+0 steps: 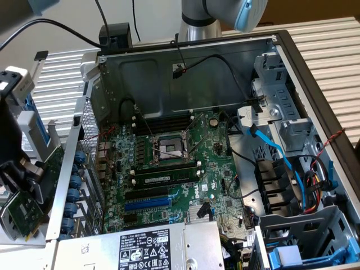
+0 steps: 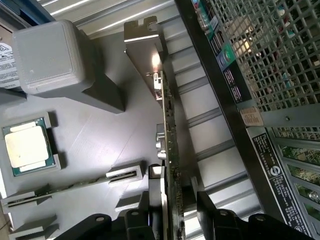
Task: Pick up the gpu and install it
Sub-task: 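Pick up the gpu and move the gpu toward the slot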
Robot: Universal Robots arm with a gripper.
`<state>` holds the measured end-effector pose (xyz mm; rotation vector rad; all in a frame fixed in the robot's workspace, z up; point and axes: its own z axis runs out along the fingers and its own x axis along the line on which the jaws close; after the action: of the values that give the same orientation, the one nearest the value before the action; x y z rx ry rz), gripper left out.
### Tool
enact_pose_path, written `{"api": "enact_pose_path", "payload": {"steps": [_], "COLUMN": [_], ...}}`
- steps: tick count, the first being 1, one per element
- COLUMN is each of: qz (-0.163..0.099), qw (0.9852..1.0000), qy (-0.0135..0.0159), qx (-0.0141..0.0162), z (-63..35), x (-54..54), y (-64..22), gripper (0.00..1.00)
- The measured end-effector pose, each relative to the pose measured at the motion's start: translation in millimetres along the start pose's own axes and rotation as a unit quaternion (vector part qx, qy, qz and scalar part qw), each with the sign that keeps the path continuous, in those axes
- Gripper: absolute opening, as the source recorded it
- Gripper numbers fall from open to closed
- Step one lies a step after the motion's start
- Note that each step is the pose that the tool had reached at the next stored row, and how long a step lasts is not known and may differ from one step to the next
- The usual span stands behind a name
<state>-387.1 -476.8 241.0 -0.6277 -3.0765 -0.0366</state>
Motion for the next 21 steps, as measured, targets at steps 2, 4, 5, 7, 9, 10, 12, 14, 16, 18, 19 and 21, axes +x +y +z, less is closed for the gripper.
{"api": "enact_pose_path", "payload": {"steps": [2,4,5,7,9,10,12,14,16,18,19,21], "qz": [0.001,0.001,0.001,0.002,0.002,0.002,0.003,0.006,0.010,0.013,0.015,0.017], "qw": [0.9999,0.9998,0.9998,0.9998,0.9998,0.9998,0.9998,0.9998,0.9997,0.9997,0.9997,0.9996], "qy": [-0.0035,-0.0055,-0.0056,-0.0058,-0.0062,-0.0064,-0.0065,-0.0065,-0.0065,-0.0065,-0.0065,-0.0065], "qx": [0.0126,0.0176,0.0178,0.0184,0.0192,0.0197,0.0201,0.0201,0.0200,0.0201,0.0201,0.0201], "z": [0.1,0.1,0.1,0.1,0.2,0.3,0.3,0.8,1.6,2.7,3.4,4.9], "x": [-0.3,0.0,0.2,1.0,1.8,2.2,3.0,3.4,3.5,3.8,4.0,4.6], "y": [0.1,0.8,1.2,2.9,5.0,6.1,8.4,10.3,11.6,13.1,13.9,16.1], "gripper": [0.49,0.49,0.49,0.49,0.49,0.49,0.49,0.49,0.49,0.49,0.49,0.49]}}
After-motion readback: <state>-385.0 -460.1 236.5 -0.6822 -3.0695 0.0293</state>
